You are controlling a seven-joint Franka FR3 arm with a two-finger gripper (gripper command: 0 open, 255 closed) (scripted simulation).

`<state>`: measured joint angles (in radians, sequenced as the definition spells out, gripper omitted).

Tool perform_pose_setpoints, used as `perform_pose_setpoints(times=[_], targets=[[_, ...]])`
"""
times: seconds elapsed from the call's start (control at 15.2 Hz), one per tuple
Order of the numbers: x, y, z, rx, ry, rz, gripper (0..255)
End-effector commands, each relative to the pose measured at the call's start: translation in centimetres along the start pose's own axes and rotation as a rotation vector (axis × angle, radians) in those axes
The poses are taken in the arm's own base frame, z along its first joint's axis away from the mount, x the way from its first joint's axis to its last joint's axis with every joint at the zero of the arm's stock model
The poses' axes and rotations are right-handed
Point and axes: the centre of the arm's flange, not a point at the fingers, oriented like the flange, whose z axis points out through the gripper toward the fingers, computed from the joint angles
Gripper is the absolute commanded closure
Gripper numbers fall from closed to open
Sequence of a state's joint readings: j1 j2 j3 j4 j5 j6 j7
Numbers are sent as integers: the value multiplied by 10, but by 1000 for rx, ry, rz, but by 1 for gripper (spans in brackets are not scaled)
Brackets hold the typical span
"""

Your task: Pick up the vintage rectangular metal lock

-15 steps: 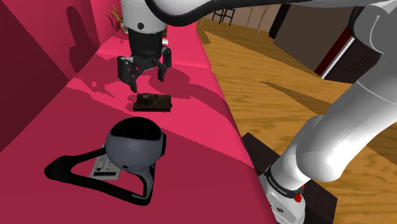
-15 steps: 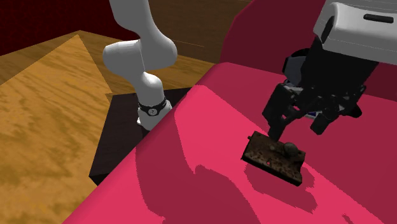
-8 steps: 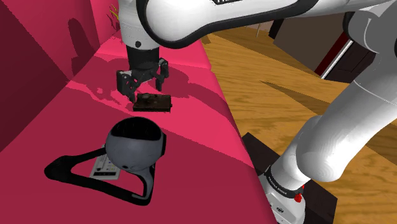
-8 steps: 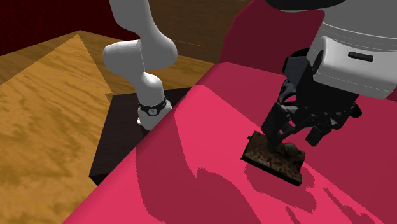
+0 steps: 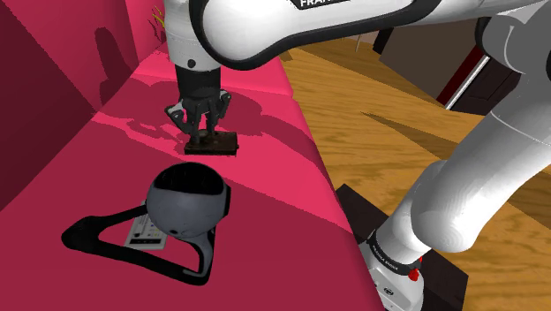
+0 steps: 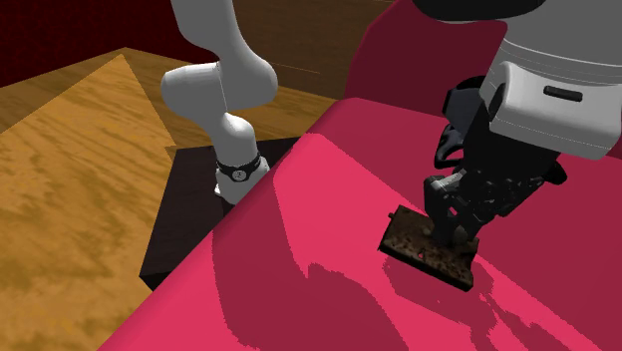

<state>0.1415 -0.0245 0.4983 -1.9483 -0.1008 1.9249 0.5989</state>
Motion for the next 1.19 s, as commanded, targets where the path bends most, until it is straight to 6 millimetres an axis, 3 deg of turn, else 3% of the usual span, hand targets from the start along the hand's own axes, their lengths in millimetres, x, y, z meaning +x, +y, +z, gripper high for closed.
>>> perform_pose_setpoints(times=[0.0,0.13,1.12], targets=[[0,0,0,0,0,0,255],[0,0,1,0,0,0,255],[4,7,-78,0,0,0,255]])
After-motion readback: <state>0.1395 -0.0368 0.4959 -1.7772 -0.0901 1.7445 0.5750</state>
